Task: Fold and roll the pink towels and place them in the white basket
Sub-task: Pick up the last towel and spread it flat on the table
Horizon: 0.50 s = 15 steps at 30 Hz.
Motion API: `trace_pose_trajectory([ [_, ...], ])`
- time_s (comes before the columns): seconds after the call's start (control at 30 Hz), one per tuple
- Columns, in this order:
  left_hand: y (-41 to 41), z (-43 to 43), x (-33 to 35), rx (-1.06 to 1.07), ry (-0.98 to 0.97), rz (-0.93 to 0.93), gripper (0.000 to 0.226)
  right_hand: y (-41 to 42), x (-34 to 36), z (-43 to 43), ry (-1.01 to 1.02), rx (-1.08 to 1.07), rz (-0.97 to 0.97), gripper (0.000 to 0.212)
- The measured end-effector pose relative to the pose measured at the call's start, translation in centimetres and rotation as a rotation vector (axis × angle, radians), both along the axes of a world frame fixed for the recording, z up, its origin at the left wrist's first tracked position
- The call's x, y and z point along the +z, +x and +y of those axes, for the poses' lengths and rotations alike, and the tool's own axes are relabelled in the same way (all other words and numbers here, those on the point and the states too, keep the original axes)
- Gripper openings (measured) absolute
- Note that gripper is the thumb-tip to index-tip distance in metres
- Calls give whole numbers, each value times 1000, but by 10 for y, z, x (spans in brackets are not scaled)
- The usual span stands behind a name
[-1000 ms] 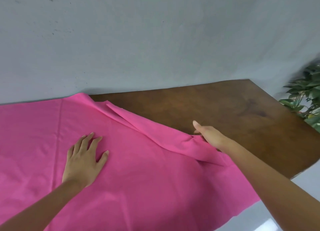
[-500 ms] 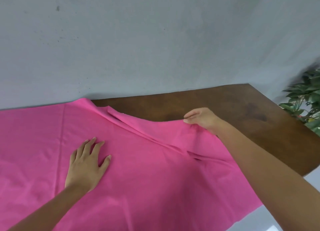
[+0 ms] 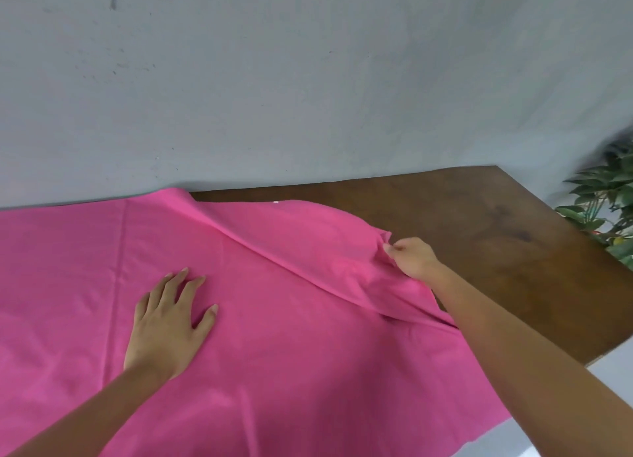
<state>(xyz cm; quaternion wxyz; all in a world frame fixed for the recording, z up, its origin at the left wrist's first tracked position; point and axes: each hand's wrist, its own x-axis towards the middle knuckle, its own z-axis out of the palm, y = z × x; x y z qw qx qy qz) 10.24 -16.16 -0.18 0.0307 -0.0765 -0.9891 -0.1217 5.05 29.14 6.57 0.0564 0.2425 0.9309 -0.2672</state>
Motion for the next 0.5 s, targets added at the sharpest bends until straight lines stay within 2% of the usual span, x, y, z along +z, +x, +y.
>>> trace_pose_trajectory([
  [0.03,0,0,0,0,1,-2,77,-2,2,-4,-1,-27,22,58],
  [0.1,0,0,-1,-3,-1,-3,77,-11,4,-8,-8,-91,70,63],
  [0.33,-1,0,-1,-4,5,-8,74,-59,-5,3,-105,-250,46,33],
  [0.43,1,0,-1,5,12,-13,74,-72,-13,8,-66,-214,31,16],
  [0.5,1,0,0,10,19,-16,73,-82,-17,13,-33,-172,117,14],
])
